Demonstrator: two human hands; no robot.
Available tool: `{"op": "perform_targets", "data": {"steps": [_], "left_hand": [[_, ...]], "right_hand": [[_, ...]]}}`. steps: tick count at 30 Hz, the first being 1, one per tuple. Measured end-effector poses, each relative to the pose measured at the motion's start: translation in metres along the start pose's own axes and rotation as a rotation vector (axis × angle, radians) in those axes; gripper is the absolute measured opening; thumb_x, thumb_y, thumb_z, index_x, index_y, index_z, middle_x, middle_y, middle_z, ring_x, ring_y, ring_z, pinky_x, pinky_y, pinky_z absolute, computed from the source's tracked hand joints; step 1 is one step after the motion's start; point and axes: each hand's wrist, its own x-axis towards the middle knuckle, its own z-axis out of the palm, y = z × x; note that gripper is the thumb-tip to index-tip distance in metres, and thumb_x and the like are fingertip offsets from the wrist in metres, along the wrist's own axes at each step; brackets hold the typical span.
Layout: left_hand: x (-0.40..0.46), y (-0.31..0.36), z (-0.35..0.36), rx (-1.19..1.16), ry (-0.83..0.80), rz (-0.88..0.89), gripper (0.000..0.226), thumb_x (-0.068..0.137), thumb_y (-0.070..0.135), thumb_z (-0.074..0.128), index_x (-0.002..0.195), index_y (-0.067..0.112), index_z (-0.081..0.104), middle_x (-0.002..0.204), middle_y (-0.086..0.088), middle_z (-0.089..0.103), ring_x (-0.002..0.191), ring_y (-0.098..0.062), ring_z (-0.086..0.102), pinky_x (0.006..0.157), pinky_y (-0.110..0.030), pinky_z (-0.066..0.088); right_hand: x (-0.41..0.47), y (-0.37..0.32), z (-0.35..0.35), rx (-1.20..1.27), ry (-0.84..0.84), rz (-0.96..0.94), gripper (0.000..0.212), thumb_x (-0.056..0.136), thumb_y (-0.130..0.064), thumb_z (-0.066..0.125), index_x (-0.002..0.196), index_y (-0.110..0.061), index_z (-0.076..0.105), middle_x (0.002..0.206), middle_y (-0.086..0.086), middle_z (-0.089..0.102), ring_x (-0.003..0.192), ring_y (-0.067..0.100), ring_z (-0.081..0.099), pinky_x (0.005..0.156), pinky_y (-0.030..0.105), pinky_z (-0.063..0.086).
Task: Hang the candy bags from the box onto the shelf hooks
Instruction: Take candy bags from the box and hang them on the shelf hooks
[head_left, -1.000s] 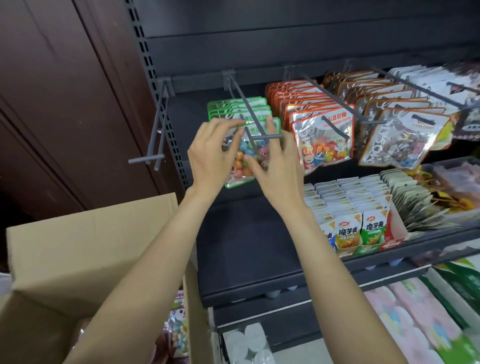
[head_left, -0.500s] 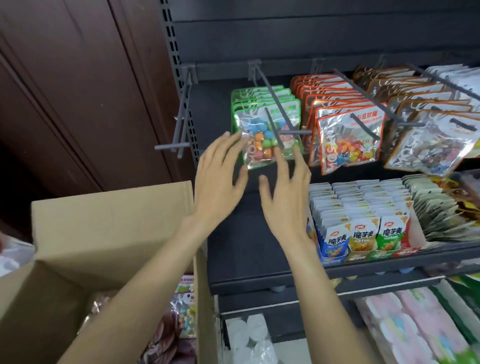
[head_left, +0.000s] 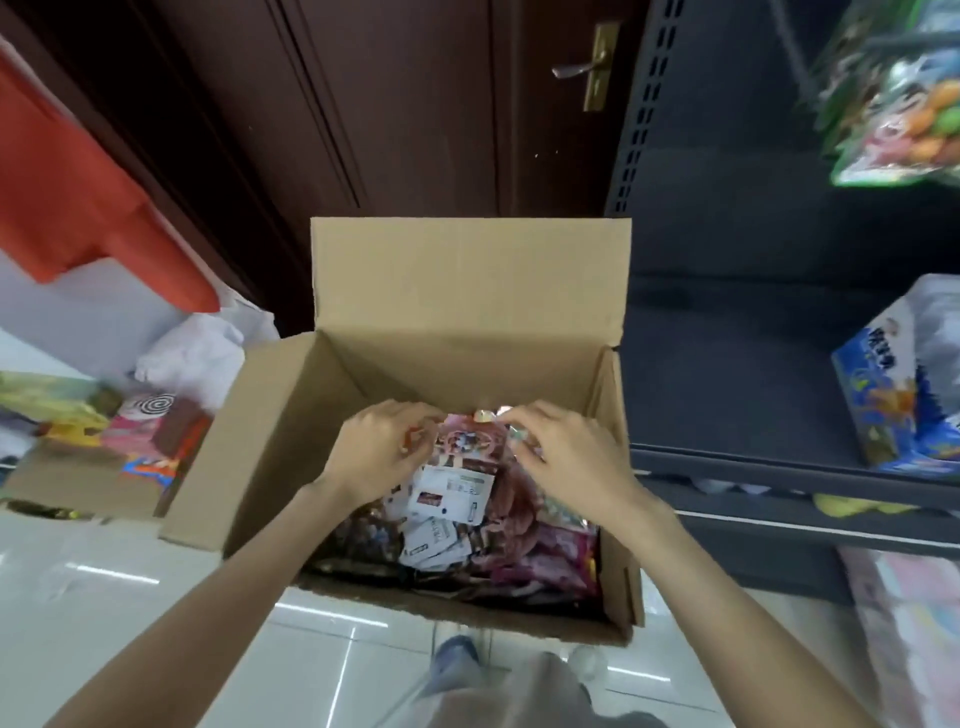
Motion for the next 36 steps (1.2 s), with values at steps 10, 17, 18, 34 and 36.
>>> {"op": "perform_targets", "data": {"steps": [10, 17, 18, 34, 36], "left_hand": [[0.024, -0.078, 0.075, 0.07, -0.517, 0.021, 0.059, 0.091, 0.044, 0.056, 0.143, 0.023, 0.04, 0.146, -0.005, 0.041, 0.133, -0.027, 0.038, 0.103, -0.044, 0.042], [0.023, -0.075, 0.11, 0.032, -0.76, 0.012, 0.09, 0.08, 0.06, 0.064, 0.15, 0.031, 0.016, 0.159, -0.005, 0.004, 0.144, -0.035, 0.014, 0.107, -0.052, 0.035], [0.022, -0.074, 0.115, 0.024, -0.781, 0.014, 0.093, 0.079, 0.061, 0.065, 0.151, 0.031, 0.014, 0.159, -0.005, 0.002, 0.144, -0.037, 0.013, 0.108, -0.052, 0.034], [0.016, -0.07, 0.117, -0.014, -0.756, 0.047, 0.104, 0.074, 0.063, 0.068, 0.152, 0.032, 0.007, 0.16, -0.007, 0.002, 0.144, -0.036, 0.013, 0.112, -0.049, 0.025], [0.013, -0.069, 0.117, -0.04, -0.742, 0.026, 0.103, 0.074, 0.064, 0.069, 0.152, 0.033, 0.009, 0.16, -0.007, 0.001, 0.144, -0.037, 0.013, 0.111, -0.05, 0.027]], "right_hand": [[0.065, 0.008, 0.128, -0.206, -0.561, 0.423, 0.07, 0.094, -0.036, 0.058, 0.152, -0.021, 0.021, 0.158, 0.011, 0.017, 0.128, 0.037, 0.047, 0.093, 0.043, 0.048], [0.045, 0.008, 0.146, -0.068, -0.557, 0.674, 0.074, 0.093, -0.045, 0.057, 0.153, -0.028, 0.017, 0.149, 0.017, 0.035, 0.134, 0.035, 0.04, 0.106, 0.043, 0.036], [0.046, 0.008, 0.148, -0.063, -0.539, 0.697, 0.073, 0.093, -0.044, 0.058, 0.152, -0.029, 0.019, 0.149, 0.017, 0.036, 0.134, 0.035, 0.04, 0.106, 0.044, 0.035], [0.071, 0.004, 0.158, 0.103, -0.202, 0.963, 0.026, 0.091, -0.022, 0.066, 0.111, -0.008, 0.059, 0.109, 0.01, 0.066, 0.102, 0.028, 0.062, 0.084, 0.038, 0.052], [0.07, 0.001, 0.158, 0.073, -0.192, 0.922, 0.024, 0.094, -0.018, 0.06, 0.116, -0.007, 0.056, 0.113, 0.011, 0.065, 0.103, 0.03, 0.062, 0.085, 0.04, 0.052]]}}
